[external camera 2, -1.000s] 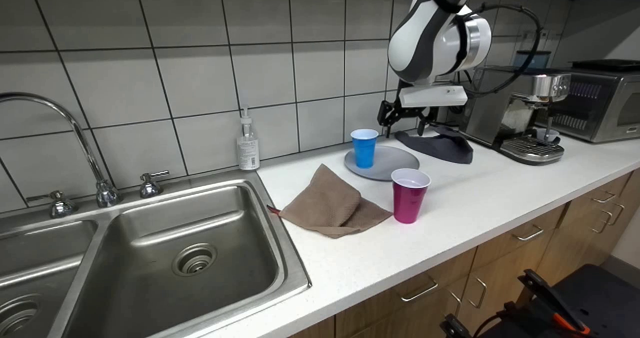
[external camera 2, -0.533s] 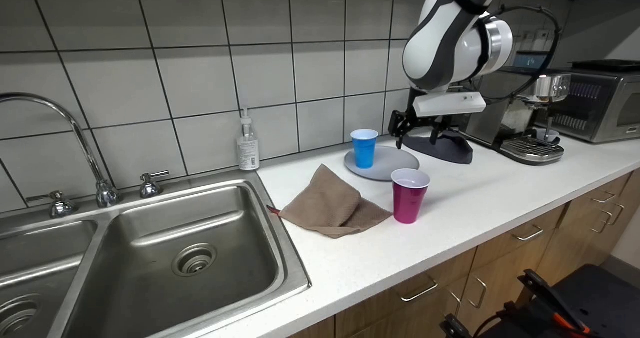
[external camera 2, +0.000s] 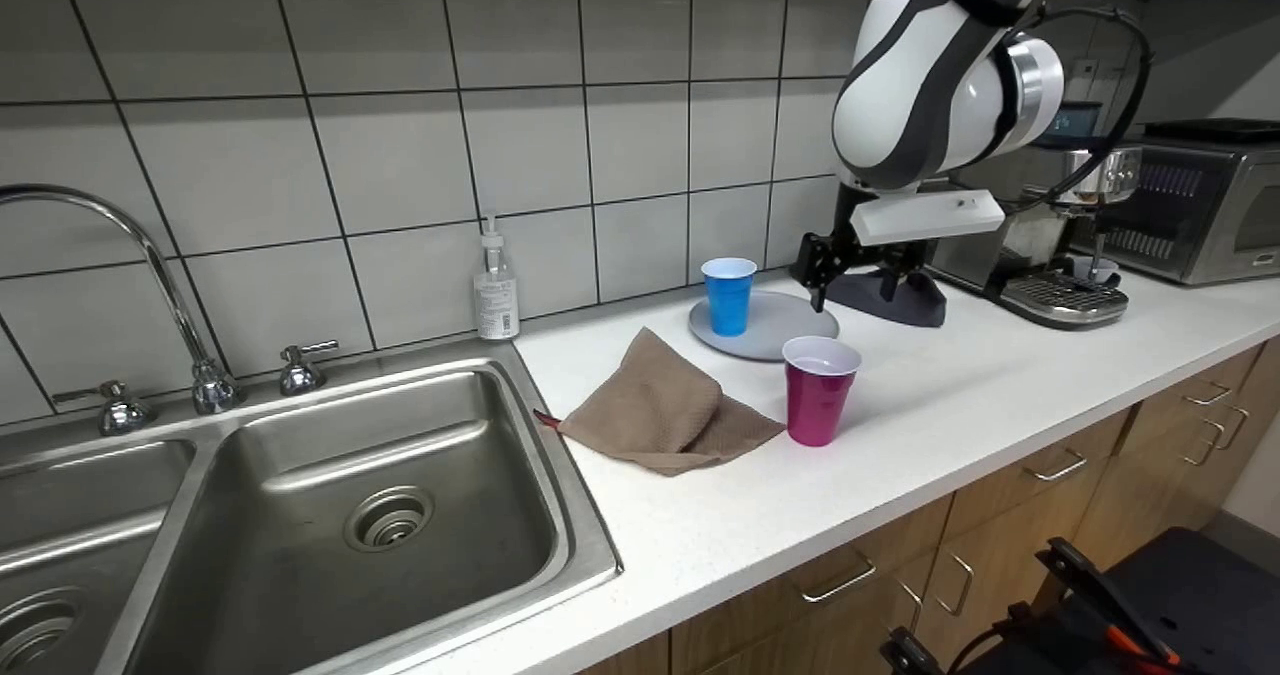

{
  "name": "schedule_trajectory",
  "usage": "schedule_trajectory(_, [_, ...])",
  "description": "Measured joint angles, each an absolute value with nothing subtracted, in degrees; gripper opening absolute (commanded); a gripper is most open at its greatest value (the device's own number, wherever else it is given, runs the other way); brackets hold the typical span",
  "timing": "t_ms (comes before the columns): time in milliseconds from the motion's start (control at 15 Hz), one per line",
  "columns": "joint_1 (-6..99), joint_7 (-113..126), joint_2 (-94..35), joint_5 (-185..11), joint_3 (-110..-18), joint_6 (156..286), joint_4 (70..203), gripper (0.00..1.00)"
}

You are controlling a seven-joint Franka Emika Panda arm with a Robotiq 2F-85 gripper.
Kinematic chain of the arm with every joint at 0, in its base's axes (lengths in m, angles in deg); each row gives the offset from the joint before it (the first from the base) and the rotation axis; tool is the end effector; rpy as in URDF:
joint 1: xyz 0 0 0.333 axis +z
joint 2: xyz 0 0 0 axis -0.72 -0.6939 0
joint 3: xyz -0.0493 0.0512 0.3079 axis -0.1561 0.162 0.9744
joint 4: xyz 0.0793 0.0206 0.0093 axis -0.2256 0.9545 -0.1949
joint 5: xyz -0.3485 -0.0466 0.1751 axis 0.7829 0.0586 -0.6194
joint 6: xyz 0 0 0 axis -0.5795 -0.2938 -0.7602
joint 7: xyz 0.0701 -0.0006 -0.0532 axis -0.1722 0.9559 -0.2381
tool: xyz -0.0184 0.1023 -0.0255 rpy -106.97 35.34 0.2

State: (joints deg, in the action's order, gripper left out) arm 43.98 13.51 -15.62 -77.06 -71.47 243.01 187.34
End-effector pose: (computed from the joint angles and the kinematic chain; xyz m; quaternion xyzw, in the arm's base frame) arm 0.4762 -0.1061 0.2862 0.9864 -0.1186 0.0964 0.0599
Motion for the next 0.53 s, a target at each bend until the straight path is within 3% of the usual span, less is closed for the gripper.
schedule_trajectory(533, [42.40,12.89,-11.10,-75.60,-71.33,242.75,192.46,1.00])
